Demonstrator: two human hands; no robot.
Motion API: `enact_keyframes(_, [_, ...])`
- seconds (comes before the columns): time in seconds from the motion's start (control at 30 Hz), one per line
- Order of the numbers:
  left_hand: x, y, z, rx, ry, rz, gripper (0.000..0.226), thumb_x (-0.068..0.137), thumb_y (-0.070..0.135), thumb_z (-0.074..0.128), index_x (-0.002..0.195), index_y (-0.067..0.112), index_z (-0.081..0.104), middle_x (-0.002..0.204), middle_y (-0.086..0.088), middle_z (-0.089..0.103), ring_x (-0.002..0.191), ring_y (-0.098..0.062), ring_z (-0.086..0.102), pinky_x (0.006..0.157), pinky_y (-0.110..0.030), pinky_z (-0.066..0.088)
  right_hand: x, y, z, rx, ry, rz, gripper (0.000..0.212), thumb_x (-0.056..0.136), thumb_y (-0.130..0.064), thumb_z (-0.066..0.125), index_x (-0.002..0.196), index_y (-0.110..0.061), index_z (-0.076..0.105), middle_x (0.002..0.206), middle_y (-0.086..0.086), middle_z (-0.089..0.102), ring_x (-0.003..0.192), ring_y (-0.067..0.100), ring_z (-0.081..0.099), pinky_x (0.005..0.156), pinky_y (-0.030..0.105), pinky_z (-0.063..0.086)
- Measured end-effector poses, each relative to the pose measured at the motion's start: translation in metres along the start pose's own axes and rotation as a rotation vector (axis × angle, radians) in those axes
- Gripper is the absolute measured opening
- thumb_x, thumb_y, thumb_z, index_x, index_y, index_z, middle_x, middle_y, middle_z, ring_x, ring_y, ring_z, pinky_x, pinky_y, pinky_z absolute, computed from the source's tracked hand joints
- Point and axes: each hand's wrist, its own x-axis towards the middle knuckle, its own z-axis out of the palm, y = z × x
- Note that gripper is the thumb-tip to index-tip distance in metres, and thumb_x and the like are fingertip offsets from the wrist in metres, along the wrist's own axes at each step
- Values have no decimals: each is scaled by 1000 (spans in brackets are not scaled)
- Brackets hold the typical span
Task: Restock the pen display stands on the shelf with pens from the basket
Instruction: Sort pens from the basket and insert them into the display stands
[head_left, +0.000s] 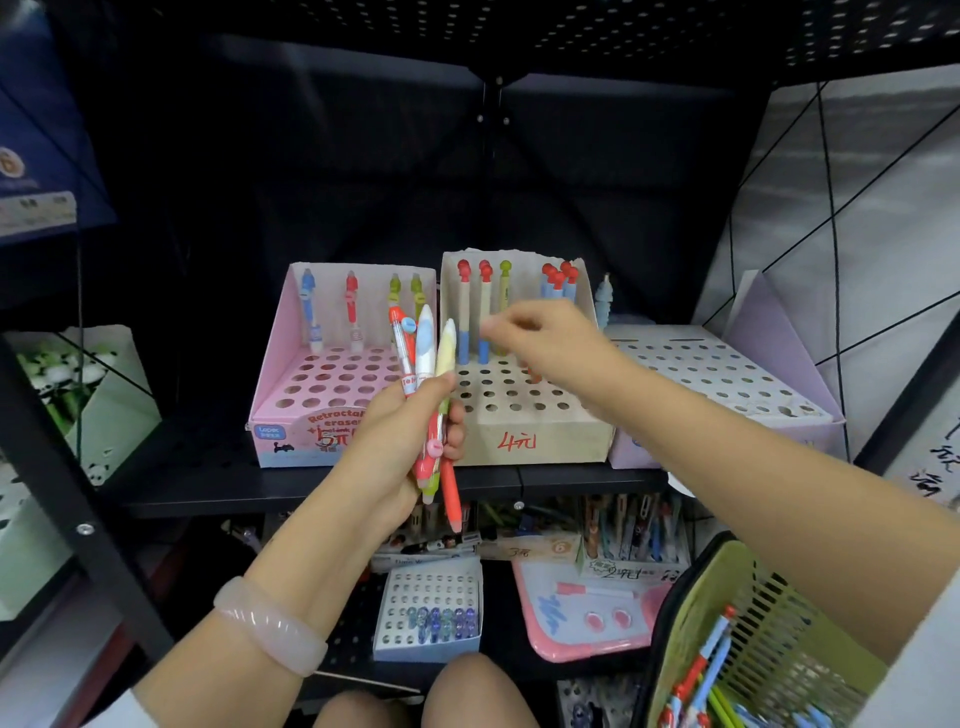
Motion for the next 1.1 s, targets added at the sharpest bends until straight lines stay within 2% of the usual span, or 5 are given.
enact_keyframes(0.17, [-6, 1, 4, 40, -34, 39, 12, 95, 18, 50, 89, 9, 55, 51, 0, 55, 43, -10, 46, 40, -17, 39, -11, -13, 21, 261, -259, 89, 32, 91, -39, 56, 65, -20, 59, 51, -17, 52, 46, -2, 43, 46, 11, 37])
enact_keyframes(0.33, [-6, 5, -4, -39, 19, 21, 15, 95, 21, 49, 95, 7, 55, 54, -3, 59, 43, -11, 51, 40, -18, 44, -11, -16, 20, 358, -144, 84, 29, 94, -31, 53, 80, -7, 62, 66, -3, 50, 55, 6, 43, 49, 14, 39])
enact_keyframes(0.8, [-1, 23, -23, -131, 477, 211, 14, 91, 6, 45, 78, 11, 47, 53, -1, 49, 36, -7, 50, 36, -15, 40, -13, -20, 36, 539, 65, 6, 32, 102, -29, 32, 77, -14, 45, 52, -4, 38, 37, 1, 30, 37, 14, 28])
enact_keyframes(0.93, [-1, 19, -35, -140, 397, 221, 24, 93, 0, 42, 72, 12, 40, 60, -2, 38, 35, -5, 36, 36, -15, 34, -10, -11, 36, 687, 147, 111, 32, 102, -27, 34, 80, -12, 52, 52, -4, 53, 43, 5, 43, 41, 16, 36])
enact_keyframes(1.1, [-1, 12, -32, -101, 272, 235, 9, 92, 18, 57, 84, 12, 55, 78, -1, 63, 36, -4, 36, 35, -15, 34, -13, -12, 52, 1033, 32, 192, 19, 98, -17, 46, 94, -3, 59, 67, 5, 70, 57, 9, 65, 52, 16, 52])
